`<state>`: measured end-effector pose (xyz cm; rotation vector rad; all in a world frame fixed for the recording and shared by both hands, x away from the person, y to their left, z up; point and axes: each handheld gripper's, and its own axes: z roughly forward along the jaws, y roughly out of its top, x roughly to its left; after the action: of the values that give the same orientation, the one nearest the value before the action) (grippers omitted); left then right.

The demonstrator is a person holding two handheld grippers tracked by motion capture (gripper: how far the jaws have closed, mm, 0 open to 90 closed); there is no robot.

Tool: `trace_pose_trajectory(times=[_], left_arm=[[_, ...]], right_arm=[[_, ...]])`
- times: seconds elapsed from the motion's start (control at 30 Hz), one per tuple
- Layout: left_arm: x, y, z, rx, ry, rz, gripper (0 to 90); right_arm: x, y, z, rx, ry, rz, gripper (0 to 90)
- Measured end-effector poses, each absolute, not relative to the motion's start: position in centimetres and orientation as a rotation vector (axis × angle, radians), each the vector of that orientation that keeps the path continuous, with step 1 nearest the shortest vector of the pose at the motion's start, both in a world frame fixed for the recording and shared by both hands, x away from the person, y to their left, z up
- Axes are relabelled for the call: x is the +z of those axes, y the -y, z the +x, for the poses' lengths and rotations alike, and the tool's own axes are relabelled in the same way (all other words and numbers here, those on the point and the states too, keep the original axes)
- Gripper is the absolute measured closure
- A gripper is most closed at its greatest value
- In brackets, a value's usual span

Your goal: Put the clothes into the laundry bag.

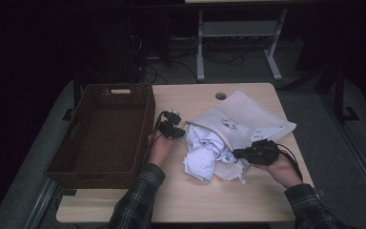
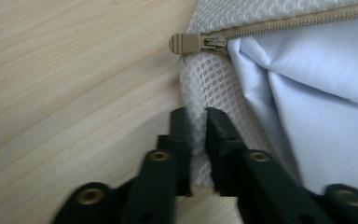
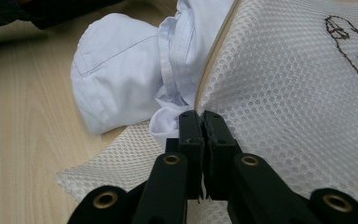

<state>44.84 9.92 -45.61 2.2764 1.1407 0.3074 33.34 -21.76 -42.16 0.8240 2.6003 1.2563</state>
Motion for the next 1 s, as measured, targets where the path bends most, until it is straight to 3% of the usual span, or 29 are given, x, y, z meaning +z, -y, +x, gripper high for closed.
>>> trace_pose_trajectory(times=[0.67, 1.0], left_arm=[[-43.8, -10.4, 39.4, 0.186, -1.103, 2.276, 85.4], [-43.7, -10.2, 34.9, 0.131, -0.983, 2.237, 85.6]], right_arm=[[-41.6, 24.4, 35.6, 1.198, -2.509, 0.934, 86.5], [-41.5, 25.5, 38.1, 1.187, -2.435, 1.005, 86.4]])
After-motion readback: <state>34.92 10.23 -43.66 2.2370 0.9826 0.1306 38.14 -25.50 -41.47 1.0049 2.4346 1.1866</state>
